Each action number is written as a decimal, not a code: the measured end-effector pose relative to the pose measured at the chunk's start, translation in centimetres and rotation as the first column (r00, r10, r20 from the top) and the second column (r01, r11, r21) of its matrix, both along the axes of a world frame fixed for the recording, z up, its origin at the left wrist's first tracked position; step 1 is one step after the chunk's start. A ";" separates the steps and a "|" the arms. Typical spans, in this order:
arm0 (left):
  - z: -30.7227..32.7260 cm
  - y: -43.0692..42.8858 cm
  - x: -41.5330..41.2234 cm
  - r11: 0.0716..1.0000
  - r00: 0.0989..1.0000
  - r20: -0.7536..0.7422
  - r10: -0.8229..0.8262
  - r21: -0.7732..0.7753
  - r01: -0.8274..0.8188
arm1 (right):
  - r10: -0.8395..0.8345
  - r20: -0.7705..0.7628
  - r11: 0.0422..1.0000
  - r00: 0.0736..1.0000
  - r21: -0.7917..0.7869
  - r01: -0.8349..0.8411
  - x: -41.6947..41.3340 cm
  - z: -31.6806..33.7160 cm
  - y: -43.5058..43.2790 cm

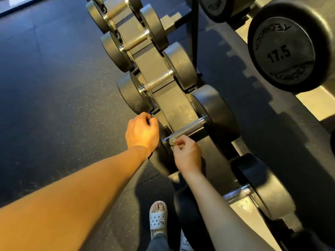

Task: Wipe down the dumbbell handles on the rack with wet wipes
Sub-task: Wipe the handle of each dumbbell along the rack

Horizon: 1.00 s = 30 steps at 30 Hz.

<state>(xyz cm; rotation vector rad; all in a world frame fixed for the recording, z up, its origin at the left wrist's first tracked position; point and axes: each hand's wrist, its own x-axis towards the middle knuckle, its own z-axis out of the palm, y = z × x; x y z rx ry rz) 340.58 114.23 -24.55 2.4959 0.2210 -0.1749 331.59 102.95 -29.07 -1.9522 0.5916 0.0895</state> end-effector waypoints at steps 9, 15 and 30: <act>-0.3 0.1 0.2 0.999 0.999 -0.036 0.016 -0.029 -0.017 | 0.350 -0.006 0.859 0.937 -0.398 -0.323 3.2 2.7 -1.2; -0.4 0.2 0.2 0.999 0.999 -0.051 0.020 -0.049 -0.023 | 0.490 -0.400 0.363 0.775 -0.714 -0.598 9.2 6.5 -3.7; -0.4 0.3 0.4 0.999 0.998 -0.055 -0.010 -0.033 0.008 | 0.731 -0.355 0.306 0.583 -0.593 -0.745 6.8 5.9 -5.1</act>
